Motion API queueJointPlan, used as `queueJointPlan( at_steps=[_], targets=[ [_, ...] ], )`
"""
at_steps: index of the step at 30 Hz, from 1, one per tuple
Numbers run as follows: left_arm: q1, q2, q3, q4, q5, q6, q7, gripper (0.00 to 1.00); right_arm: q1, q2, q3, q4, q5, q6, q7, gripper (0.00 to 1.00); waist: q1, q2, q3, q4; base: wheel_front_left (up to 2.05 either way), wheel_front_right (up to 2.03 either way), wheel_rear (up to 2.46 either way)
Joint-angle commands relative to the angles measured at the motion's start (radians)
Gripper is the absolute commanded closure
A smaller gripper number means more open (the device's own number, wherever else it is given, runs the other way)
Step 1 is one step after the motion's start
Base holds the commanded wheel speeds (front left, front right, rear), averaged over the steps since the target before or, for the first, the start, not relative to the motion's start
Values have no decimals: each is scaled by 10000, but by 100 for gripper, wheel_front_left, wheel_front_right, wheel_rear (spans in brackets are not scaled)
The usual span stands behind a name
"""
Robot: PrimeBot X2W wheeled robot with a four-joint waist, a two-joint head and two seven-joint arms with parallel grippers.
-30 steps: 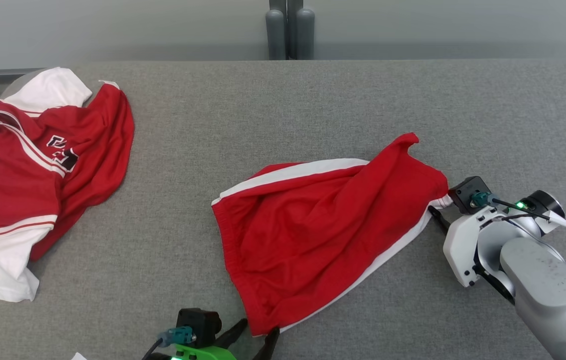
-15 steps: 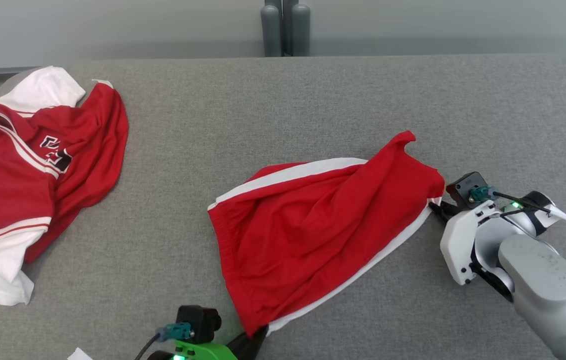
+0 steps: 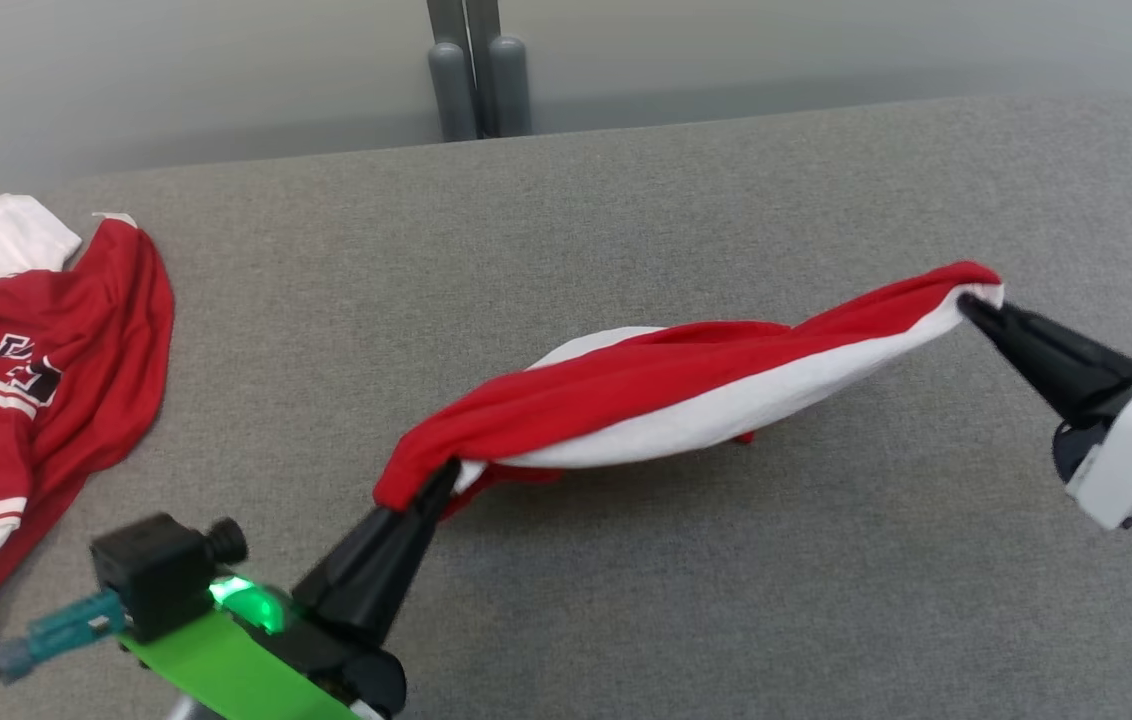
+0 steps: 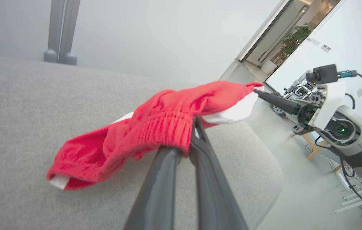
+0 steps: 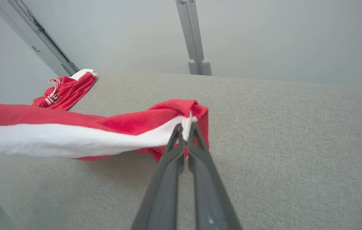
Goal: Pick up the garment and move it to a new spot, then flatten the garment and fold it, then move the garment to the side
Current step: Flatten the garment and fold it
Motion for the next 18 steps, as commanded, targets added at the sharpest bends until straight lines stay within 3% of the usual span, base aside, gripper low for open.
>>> queueJointPlan(
  at_steps=[1, 4, 8, 13, 18],
  targets=[
    [-528, 92, 251, -357, -309, 108, 164, 100, 177, -4, -596, -489, 214, 4, 277, 100, 0, -1, 218, -268, 0, 0, 0],
    [-1862, 333, 670, -640, -603, 291, 851, 100, -100, 373, -1914, -1268, 577, 4, 1045, 100, 0, -1, 495, -349, 0, 0, 0],
    [-4490, 586, 873, 220, -769, 312, 1884, 100, -1733, 1376, -2728, -913, 175, 4, 2121, 100, 0, -1, 988, -394, 0, 0, 0],
    [-8087, 179, 812, 2582, -496, 228, 2190, 100, -5158, 3699, -3063, 1499, -1468, 6, 2518, 100, 0, -1, 1691, -525, 0, 0, 0],
    [-11489, -976, 1015, 6224, 233, 147, 389, 100, -8627, 5733, -3953, 4341, -3751, 4, 578, 100, 0, -1, 2073, -578, 0, 0, 0]
  ],
)
